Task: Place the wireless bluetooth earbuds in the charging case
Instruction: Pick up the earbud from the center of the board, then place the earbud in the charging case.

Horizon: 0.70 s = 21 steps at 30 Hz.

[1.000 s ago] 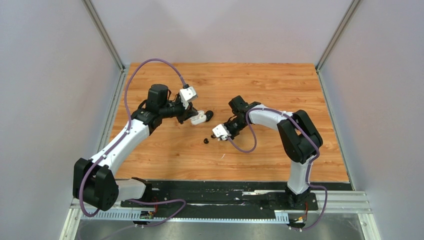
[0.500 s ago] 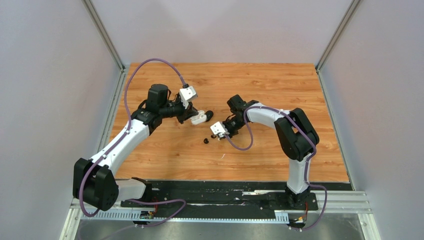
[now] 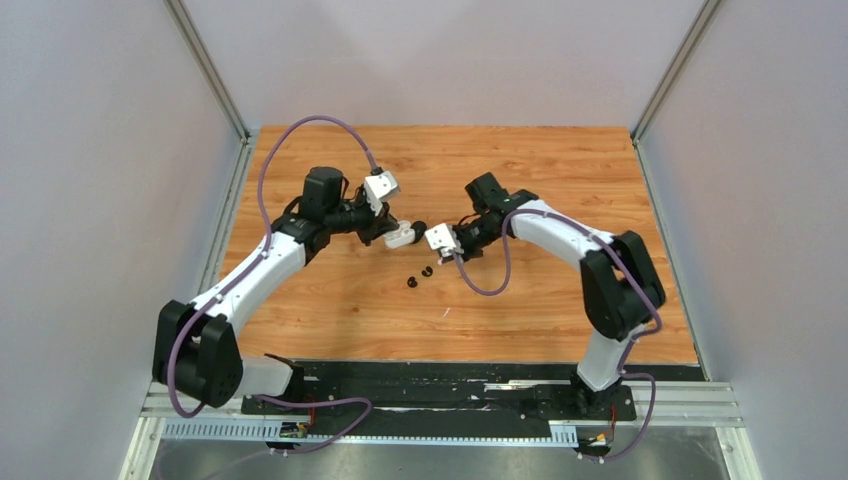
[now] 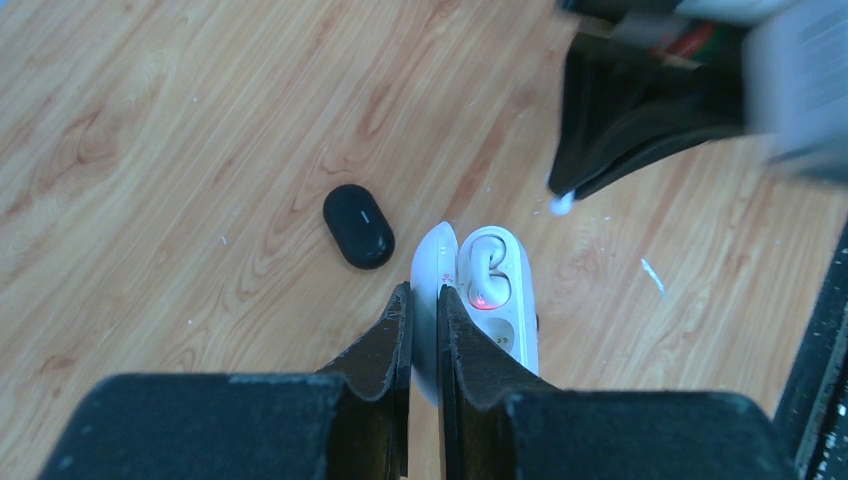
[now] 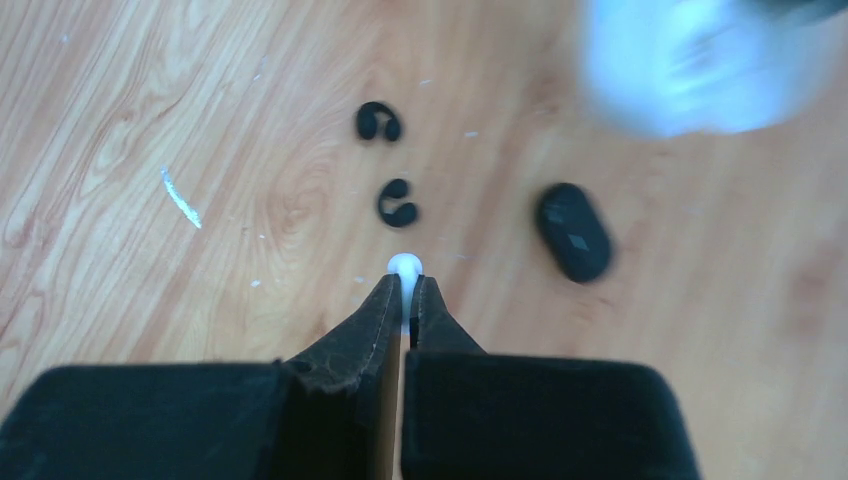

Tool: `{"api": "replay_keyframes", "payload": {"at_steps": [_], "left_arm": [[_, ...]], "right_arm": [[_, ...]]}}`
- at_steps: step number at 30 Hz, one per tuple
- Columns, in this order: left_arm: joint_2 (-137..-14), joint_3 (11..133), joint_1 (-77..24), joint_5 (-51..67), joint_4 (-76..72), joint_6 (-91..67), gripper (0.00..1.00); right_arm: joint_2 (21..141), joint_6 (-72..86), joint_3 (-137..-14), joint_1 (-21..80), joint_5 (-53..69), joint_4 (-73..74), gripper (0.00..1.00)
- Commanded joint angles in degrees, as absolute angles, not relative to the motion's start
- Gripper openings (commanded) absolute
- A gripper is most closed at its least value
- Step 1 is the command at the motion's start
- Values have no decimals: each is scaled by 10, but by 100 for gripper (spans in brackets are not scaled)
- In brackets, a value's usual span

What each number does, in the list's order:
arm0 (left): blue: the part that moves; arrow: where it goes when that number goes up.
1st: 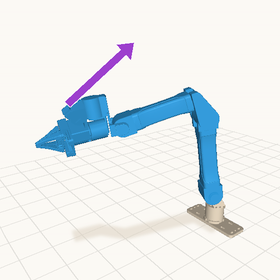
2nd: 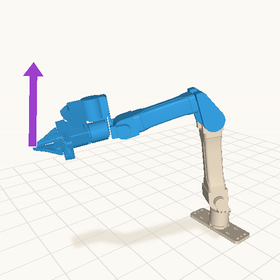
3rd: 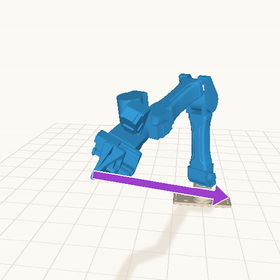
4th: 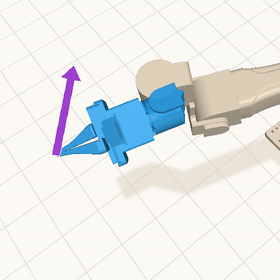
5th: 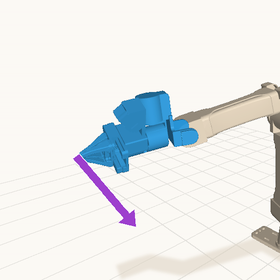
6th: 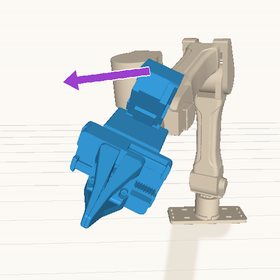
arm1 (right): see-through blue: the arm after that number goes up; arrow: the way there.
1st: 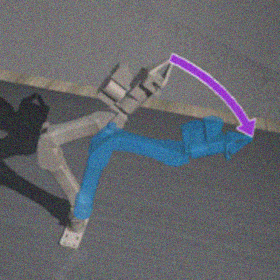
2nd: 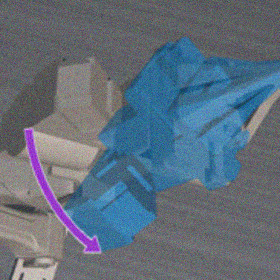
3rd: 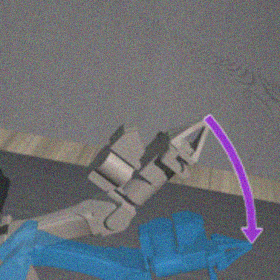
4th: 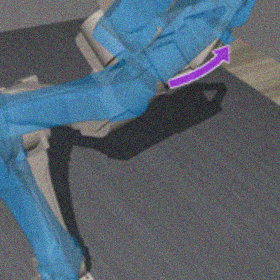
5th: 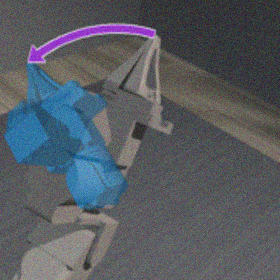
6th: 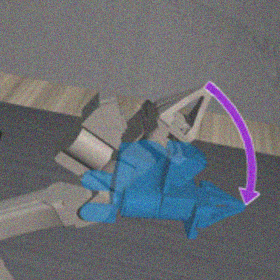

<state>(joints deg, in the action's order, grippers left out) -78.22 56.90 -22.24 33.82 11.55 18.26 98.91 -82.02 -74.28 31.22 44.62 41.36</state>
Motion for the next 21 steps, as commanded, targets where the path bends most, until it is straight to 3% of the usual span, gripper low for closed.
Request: {"api": "replay_keyframes", "payload": {"at_steps": [1,7,21], "left_arm": [[-835,625,-253,285,53,169,0],[-889,688,-287,279,63,146,0],[-787,584,-311,338,-47,202,0]], "right_arm": [[865,-740,-772,316,484,380,0],[842,-685,-775,342,447,311,0],[884,-679,-803,372,408,298,0]]}}
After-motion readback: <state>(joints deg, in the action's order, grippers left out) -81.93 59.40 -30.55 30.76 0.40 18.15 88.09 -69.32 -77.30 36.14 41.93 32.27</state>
